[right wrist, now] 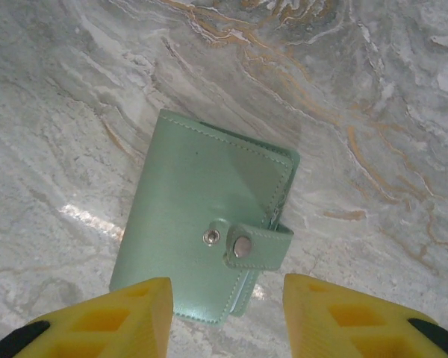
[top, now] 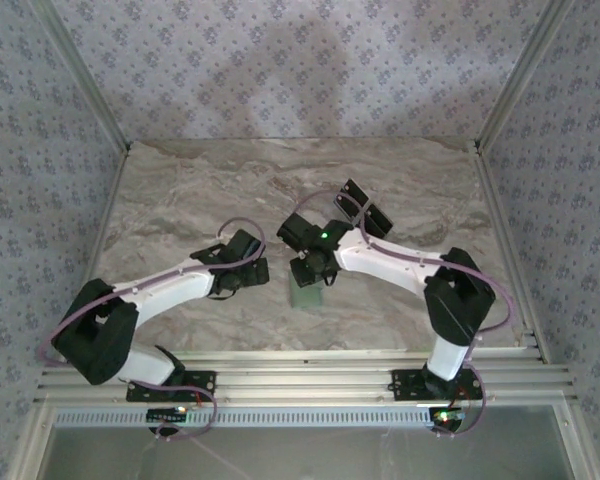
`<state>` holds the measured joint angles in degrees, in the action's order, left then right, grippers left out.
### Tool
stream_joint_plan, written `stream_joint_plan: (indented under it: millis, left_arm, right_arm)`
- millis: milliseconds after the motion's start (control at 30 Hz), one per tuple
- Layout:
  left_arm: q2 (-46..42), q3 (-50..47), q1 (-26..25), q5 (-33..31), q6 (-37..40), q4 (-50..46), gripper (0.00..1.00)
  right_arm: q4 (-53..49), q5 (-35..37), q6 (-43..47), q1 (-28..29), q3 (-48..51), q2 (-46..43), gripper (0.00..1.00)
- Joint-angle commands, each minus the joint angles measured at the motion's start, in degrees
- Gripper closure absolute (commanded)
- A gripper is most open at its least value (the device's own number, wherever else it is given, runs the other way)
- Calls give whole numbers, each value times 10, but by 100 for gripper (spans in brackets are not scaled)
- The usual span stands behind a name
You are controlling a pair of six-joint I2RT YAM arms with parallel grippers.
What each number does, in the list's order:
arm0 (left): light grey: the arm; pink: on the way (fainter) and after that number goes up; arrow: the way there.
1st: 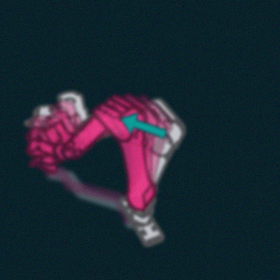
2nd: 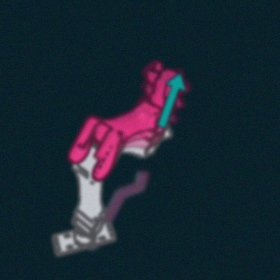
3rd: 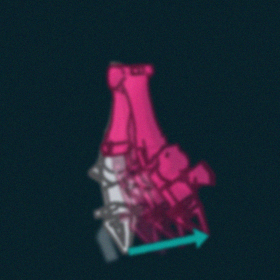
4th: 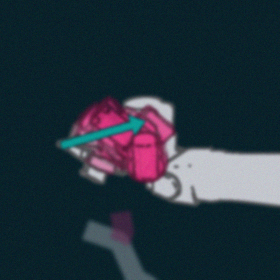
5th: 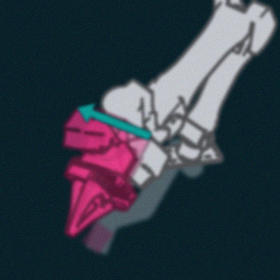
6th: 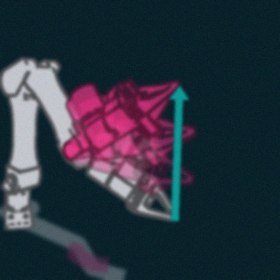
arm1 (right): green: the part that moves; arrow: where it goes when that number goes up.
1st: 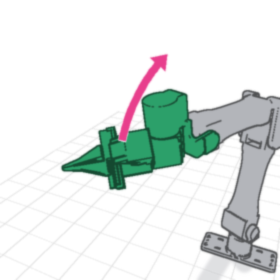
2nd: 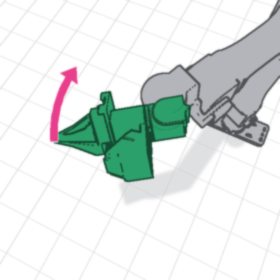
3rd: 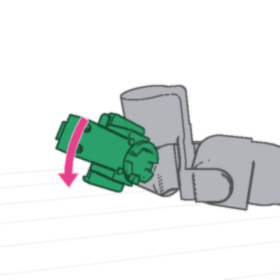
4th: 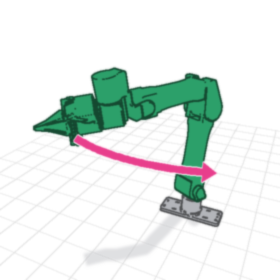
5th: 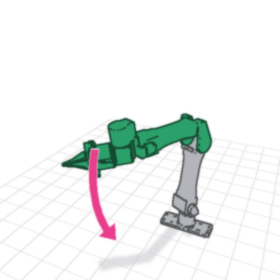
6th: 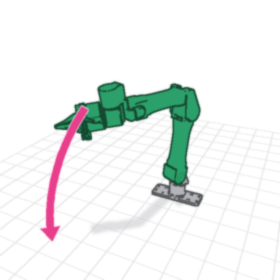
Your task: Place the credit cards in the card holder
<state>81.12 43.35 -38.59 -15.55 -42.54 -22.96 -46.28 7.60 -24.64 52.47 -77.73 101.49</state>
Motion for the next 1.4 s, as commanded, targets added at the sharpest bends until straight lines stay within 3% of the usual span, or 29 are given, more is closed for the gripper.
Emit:
stream_joint_plan:
  millis: [0, 300, 600, 833, 933, 1367]
  left_arm:
    - [5, 17, 8, 17, 9, -4, 2]
    - [16, 17, 13, 28, 10, 7, 2]
    - [22, 15, 13, 34, 10, 14, 2]
    - [23, 15, 13, 38, 11, 16, 2]
    - [23, 16, 13, 38, 11, 17, 2]
    - [25, 16, 13, 38, 11, 20, 3]
  right_arm:
    - [-70, 40, 17, 11, -34, 36, 57]
    - [-93, 72, 32, 29, -73, 86, 62]
    - [-83, 72, 36, 26, -60, 93, 72]
    - [-76, 68, 36, 24, -55, 91, 86]
    - [-74, 65, 36, 22, -50, 89, 87]
    - [-55, 62, 14, 26, -44, 45, 63]
